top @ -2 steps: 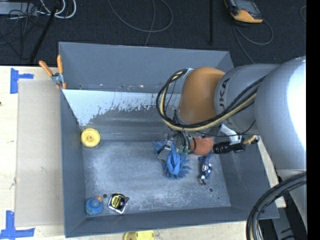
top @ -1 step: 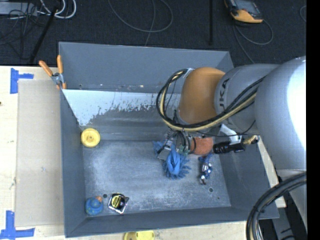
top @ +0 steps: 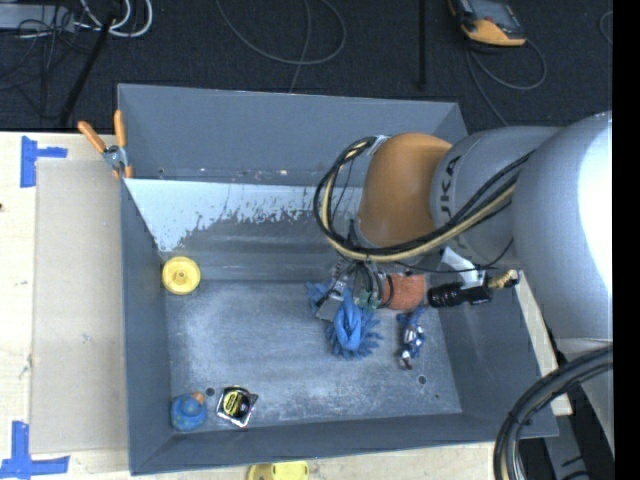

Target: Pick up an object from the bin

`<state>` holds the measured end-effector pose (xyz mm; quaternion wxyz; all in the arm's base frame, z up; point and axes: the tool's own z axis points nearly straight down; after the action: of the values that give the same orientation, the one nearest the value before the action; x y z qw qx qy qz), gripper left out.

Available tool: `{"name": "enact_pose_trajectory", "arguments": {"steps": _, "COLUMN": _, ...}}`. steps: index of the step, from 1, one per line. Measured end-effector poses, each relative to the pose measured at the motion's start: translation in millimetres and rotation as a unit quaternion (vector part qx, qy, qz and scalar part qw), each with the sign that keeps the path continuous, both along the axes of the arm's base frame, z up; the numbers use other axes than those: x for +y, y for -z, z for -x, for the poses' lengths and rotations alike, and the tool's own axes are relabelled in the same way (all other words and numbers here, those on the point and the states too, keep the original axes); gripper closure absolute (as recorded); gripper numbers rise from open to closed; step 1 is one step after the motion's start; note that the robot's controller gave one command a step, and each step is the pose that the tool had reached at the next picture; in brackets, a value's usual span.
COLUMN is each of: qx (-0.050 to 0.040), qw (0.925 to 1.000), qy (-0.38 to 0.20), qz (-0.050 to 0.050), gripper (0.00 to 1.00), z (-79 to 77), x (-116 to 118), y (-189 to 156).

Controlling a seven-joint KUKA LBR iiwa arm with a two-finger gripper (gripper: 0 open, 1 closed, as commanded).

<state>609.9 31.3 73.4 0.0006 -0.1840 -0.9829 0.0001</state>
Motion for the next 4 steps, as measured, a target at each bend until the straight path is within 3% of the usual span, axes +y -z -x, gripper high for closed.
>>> {"name": "enact_pose_trajectory", "arguments": {"steps": 4, "qx": 0.0011, "qw": 1.0000, "qy": 0.001, "qz": 0.000, "gripper": 1.00, "z": 0.4, "x": -0.4, "y": -51.2}}
